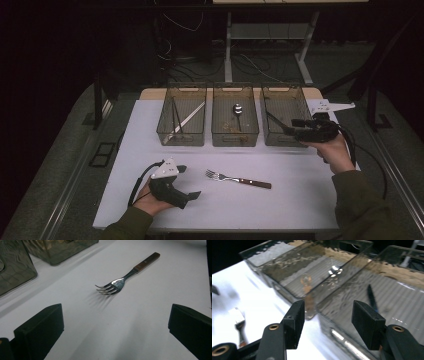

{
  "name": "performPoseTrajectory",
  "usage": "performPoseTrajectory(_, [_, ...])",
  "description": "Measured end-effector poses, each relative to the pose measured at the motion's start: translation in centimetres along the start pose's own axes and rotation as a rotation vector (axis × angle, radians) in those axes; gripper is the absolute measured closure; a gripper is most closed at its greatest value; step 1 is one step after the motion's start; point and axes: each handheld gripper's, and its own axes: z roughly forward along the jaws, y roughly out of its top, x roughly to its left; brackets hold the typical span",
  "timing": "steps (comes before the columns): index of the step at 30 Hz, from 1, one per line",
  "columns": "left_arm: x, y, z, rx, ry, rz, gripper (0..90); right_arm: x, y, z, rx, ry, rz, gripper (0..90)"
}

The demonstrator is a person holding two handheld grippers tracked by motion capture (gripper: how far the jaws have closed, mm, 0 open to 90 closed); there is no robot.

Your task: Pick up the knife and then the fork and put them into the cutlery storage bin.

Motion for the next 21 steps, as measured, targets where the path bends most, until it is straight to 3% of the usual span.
performPoseTrajectory(11, [-0.1, 0.0, 0.0, 0.002, 0.001, 0.005, 0.0, 2.8, -2.2, -0.4, 0.000, 0.076, -0.045, 44.0])
performPoseTrajectory(21, [-0.1, 0.0, -0.1, 0.002, 0.000, 0.012, 0.0, 5.2, -4.3, 0.7, 0.074, 0.160, -0.086, 44.9])
